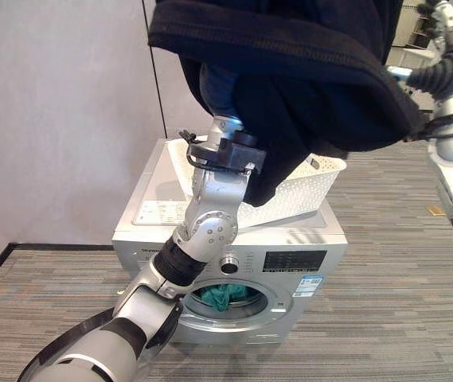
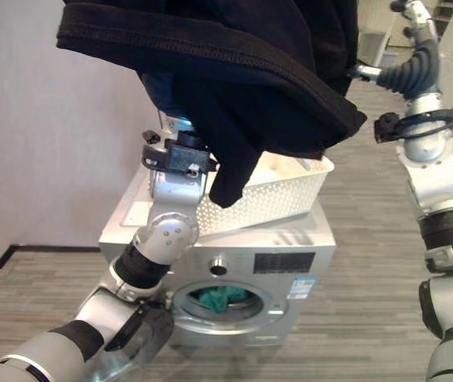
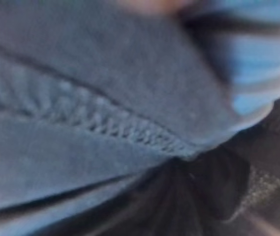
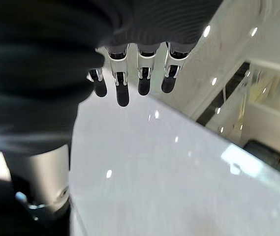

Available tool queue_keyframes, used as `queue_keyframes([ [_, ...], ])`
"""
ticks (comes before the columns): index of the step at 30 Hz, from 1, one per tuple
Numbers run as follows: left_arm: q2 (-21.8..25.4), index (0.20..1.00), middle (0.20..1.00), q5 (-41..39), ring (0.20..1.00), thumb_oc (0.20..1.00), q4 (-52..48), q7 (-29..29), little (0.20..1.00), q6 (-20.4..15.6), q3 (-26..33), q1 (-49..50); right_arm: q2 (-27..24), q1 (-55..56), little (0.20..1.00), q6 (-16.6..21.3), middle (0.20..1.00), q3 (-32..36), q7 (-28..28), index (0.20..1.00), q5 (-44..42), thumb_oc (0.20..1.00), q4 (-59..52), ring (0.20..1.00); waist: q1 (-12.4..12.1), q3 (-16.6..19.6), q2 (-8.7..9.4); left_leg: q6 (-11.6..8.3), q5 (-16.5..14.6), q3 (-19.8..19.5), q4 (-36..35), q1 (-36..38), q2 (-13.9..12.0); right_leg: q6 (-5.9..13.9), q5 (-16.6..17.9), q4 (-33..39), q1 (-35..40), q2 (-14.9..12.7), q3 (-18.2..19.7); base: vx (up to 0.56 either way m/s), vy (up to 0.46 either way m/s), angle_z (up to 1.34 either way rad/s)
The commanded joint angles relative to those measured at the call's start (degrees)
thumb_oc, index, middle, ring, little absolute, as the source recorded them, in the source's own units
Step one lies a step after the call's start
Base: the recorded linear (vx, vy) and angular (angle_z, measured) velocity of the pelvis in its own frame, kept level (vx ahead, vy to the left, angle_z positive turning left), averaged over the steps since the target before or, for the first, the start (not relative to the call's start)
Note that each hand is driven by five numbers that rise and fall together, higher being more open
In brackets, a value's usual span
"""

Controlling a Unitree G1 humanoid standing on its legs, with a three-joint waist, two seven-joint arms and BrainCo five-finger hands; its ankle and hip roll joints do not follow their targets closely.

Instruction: Grab the laundry basket,head to the washer,open it,put in the laundry and shut it.

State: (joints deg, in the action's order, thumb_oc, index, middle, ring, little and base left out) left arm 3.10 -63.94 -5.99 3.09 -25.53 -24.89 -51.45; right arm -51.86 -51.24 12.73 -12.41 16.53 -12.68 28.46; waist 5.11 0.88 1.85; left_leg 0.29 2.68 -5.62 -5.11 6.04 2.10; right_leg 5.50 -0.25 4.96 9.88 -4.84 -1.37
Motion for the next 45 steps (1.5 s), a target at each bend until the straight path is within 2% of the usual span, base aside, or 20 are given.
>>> queue_keyframes([
  [1,-0.59,0.2,0.2,2.95,0.2,0.2,-0.03,-2.45,0.2,-2.47,1.94,-3.81,-5.85,-0.66,1.0,2.71,1.0,2.46,3.66,1.0,-0.45,1.0,2.88,1.0,-2.96,2.99,0.05,-0.73,-5.22,0.84,0.11,2.02,-0.27,1.14,-0.88,-3.21,-2.53,0.38,-0.28,0.0,0.0,0.0],
  [9,-0.19,0.2,0.2,2.34,0.2,0.2,-0.65,-2.78,0.2,-2.57,1.53,-3.03,-6.8,1.9,1.0,3.29,1.0,4.51,3.4,1.0,-2.3,1.0,3.88,1.0,-2.86,2.77,-0.05,-0.74,-5.09,0.97,0.11,1.81,-0.25,1.2,-0.66,-2.87,-2.63,0.42,0.08,0.0,0.0,0.0],
  [13,1.43,0.2,0.2,1.8,0.2,0.2,-4.21,-3.82,0.2,-2.26,1.95,-0.62,-6.88,5.68,1.0,3.8,1.0,7.56,3.24,1.0,-4.42,1.0,5.19,1.0,-3.03,2.34,-0.16,-0.7,-4.98,0.97,0.11,1.5,-0.27,1.16,-0.54,-2.89,-2.98,0.49,0.04,0.0,0.0,0.0],
  [23,6.26,0.2,0.2,-1.28,0.2,0.2,-15.85,-8.36,0.2,1.17,0.96,11.61,-5.86,17.67,1.0,3.73,1.0,15.19,2.01,1.0,-6.99,1.0,10.14,1.0,-4.48,1.38,0.2,-0.4,-5.1,0.19,0.53,1.29,-0.3,0.9,-0.45,-2.93,-3.19,0.57,0.02,0.0,0.0,0.0],
  [25,6.9,0.2,0.2,-2.73,0.2,0.2,-18.08,-10.03,0.2,2.99,-0.53,16.07,-4.55,20.65,1.0,4.01,1.0,16.9,1.12,1.0,-8.52,1.0,12.45,1.0,-4.9,1.08,0.58,-0.26,-5.81,0.02,1.18,1.5,-0.41,0.71,-1.05,-3.13,-2.74,0.71,-0.1,0.04,-0.005,0.0],
  [28,7.12,0.2,0.2,-3.1,0.2,0.2,-18.16,-10.44,0.2,3.51,-1.35,16.99,-3.85,21.47,1.0,4.31,1.0,17.56,0.63,1.0,-10.4,1.0,14.54,1.0,-5.0,0.82,0.8,-0.18,-6.22,-0.05,2.04,1.32,-0.4,0.6,-1.16,-3.38,-2.72,0.68,-0.07,0.0,0.0,0.0],
  [30,8.12,0.2,0.2,-3.61,0.2,0.2,-18.49,-11.85,0.2,4.96,-3.77,18.27,-2.77,21.55,1.0,4.61,1.0,16.78,-0.56,1.0,-12.74,1.0,18.18,1.0,-5.3,-0.53,1.46,-0.19,-7.81,-0.15,6.69,-1.04,0.08,0.26,-1.6,-4.68,-3.56,0.62,0.17,-0.07,-0.031,0.08],
  [31,8.64,0.2,0.2,-4.27,0.2,0.2,-18.21,-12.51,0.2,5.48,-4.3,19.89,-0.72,23.69,1.0,5.33,1.0,17.56,-1.62,1.0,-14.62,1.0,20.15,1.0,-5.6,-1.93,1.95,-0.06,-8.84,-0.13,9.61,-2.99,0.43,-0.17,-2.08,-6.2,-4.68,0.86,0.26,-0.07,-0.034,0.11],
  [33,8.75,0.2,0.2,-4.81,0.2,0.2,-18.51,-12.88,0.2,5.78,-4.56,20.54,0.16,24.31,1.0,5.5,1.0,17.7,-1.63,1.0,-15.04,1.0,20.63,1.0,-5.71,-2.32,2.05,-0.04,-9.17,-0.11,10.47,-3.62,0.47,-0.31,-2.19,-6.69,-5.21,1.02,0.37,-0.06,-0.033,0.08],
  [35,10.28,0.2,0.2,-6.06,0.2,0.2,-18.58,-13.16,0.2,6.38,-4.56,23.59,5.55,26.43,1.0,7.33,1.0,21.2,-3.24,1.0,-25.24,1.0,25.9,1.0,-6.02,-4.65,2.11,-0.13,-9.81,-0.43,13.23,-5.71,0.48,-0.95,-3.1,-9.27,-7.39,1.91,0.09,-0.11,-0.055,0.05],
  [38,11.14,0.2,0.2,-7.18,0.2,0.2,-19.75,-13.75,0.2,6.93,-4.34,26.05,6.53,29.41,1.0,7.2,1.0,22.18,-3.81,1.0,-25.01,1.0,25.58,1.0,-5.96,-5.72,2.17,-0.28,-9.89,-0.81,14.25,-6.95,0.37,-1.28,-3.71,-10.83,-8.84,2.35,-0.37,-0.07,-0.035,0.09],
  [40,11.65,0.2,0.2,-9.2,0.2,0.2,-21.22,-15.11,0.2,7.99,-4.52,28.38,8.86,31.34,1.0,7.91,1.0,24.61,-4.22,1.0,-29.31,1.0,27.6,1.0,-5.86,-7.46,2.19,-0.49,-9.73,-1.22,14.86,-8.19,0.26,-1.51,-4.14,-12.31,-10.49,2.97,-0.98,-0.04,-0.033,0.1],
  [45,12.4,0.2,0.2,-11.17,0.2,0.2,-21.76,-16.0,0.2,9.23,-4.44,32.45,11.33,34.23,1.0,7.42,1.0,26.93,-3.09,1.0,-29.89,1.0,32.63,1.0,-5.7,-9.51,1.84,-0.7,-10.06,-2.02,15.46,-9.38,0.02,-1.76,-5.4,-14.49,-12.43,3.46,-1.78,-0.04,-0.022,0.11],
])
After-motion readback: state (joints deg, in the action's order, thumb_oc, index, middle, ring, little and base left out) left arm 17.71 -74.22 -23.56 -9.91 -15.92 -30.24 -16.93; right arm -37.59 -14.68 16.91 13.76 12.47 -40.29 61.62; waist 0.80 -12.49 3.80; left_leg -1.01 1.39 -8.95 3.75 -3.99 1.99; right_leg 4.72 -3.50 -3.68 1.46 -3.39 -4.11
